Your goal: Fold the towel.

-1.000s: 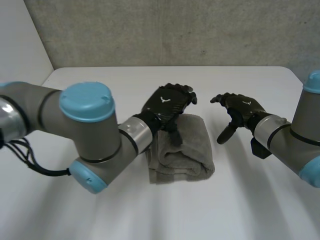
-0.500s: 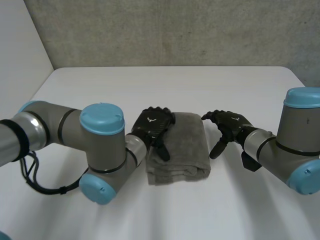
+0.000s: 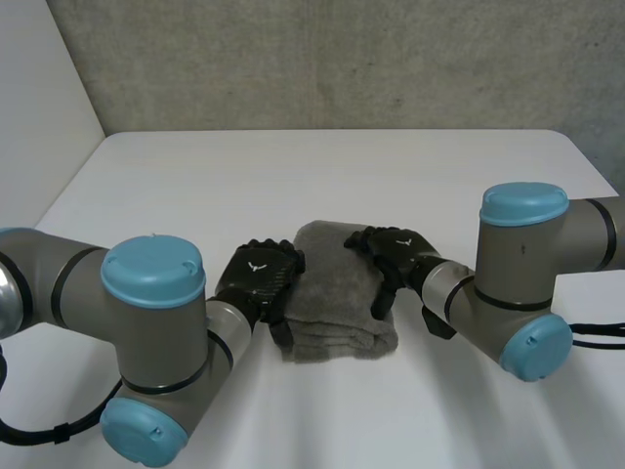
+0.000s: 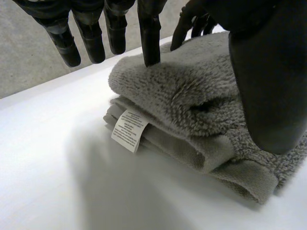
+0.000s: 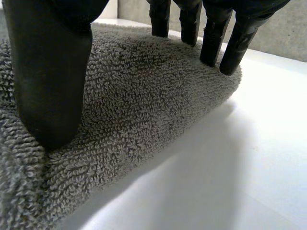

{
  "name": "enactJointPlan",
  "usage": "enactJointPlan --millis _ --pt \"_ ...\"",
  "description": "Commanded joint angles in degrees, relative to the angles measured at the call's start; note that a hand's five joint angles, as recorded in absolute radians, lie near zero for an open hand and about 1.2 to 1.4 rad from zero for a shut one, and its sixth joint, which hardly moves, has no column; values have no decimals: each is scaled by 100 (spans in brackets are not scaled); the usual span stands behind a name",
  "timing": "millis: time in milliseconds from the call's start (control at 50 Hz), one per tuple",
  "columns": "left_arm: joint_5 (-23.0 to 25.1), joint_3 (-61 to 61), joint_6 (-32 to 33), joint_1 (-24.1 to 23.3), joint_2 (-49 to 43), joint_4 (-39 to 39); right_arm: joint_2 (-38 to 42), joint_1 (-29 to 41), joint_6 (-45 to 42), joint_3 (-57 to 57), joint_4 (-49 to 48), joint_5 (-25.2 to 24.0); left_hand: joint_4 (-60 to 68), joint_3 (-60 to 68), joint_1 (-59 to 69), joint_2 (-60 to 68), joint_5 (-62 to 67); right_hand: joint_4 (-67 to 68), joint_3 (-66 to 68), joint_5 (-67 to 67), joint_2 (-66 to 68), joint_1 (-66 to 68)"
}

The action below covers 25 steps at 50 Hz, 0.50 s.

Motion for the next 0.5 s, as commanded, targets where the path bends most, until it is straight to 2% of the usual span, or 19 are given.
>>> enactJointPlan --millis 20,140,300,340,360,400,460,500 --pt "-64 19 9 96 17 109 -131 -24 -414 -4 102 184 27 29 25 27 42 -445 -377 -361 -392 -326" --pt "-46 81 9 132 263 66 -571 -41 -467 -4 331 175 27 29 25 27 42 -445 -377 -361 -392 -326" --pt "-37 169 71 150 1001 48 -1546 -147 -494 40 427 280 -23 -22 -25 -23 -8 -445 -377 -361 -392 -326" --pt "-46 300 80 254 1421 39 -2027 -269 -494 84 410 761 -90 -88 -92 -90 -75 -445 -377 -361 -392 -326" --pt "-46 301 80 255 1423 39 -2030 -270 -494 84 410 764 -91 -89 -93 -91 -75 -445 -377 -361 -392 -326" --pt "-46 519 80 456 1808 -100 -2424 -445 -511 84 392 1394 -174 -173 -176 -174 -159 -445 -377 -361 -392 -326" --pt "-64 670 62 554 1959 -233 -2592 -507 -511 40 401 1643 -208 -207 -210 -208 -193 -445 -377 -361 -392 -326" --pt "-81 1072 18 781 2178 -600 -2828 -665 -502 -12 418 1932 -208 -207 -210 -208 -193 -445 -377 -361 -392 -326"
